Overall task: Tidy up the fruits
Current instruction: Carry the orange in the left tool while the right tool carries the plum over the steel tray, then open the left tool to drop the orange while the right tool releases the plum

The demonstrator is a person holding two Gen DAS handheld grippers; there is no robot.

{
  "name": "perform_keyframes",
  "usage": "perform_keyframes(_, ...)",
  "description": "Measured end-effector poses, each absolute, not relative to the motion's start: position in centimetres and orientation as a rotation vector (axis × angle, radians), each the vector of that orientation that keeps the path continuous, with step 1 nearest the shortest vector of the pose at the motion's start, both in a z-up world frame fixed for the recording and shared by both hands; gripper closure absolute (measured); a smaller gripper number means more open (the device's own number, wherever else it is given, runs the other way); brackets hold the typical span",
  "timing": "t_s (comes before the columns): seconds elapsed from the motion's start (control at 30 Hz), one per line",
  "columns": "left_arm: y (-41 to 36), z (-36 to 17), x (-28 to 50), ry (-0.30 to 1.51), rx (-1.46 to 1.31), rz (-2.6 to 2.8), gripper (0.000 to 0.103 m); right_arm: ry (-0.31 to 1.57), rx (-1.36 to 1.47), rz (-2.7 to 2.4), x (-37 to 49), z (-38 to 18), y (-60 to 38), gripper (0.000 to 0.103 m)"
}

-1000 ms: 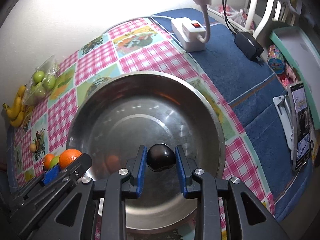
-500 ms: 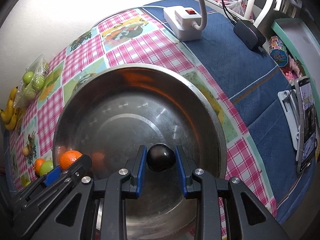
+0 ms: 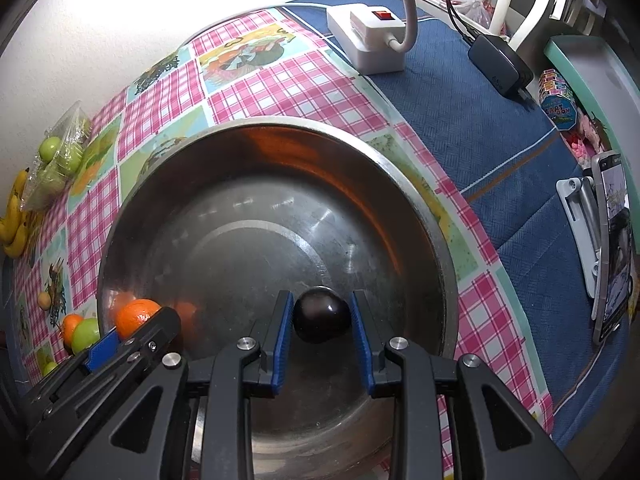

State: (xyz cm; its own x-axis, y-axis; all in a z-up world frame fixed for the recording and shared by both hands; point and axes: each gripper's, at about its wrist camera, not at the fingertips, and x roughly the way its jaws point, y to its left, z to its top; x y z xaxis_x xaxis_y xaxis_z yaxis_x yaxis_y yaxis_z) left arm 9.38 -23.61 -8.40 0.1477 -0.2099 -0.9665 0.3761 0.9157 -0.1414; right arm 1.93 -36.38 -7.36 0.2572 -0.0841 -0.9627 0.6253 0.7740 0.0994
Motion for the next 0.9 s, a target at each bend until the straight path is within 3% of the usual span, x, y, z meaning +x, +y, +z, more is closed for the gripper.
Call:
perform_keyframes(0.37,-23.3,-7.2,9.1,1.338,0.133,-0.433,0.054,1.207,0.516,-0.513,1.7,-6.7,-36.2,0.066)
perform_keyframes(0.5,-22.4,-6.3,9.0,1.319,0.125,-0.411,0.052,1.193,0.506,-0.515,1.6,-6.2,-36.3,0.05)
perform_keyframes(0.9,-19.1,-3.7,8.3,1.275,0.065,-0.383,0.04,1.159,0.489,-0.483,0.8,-4.9,-35.5,0.032)
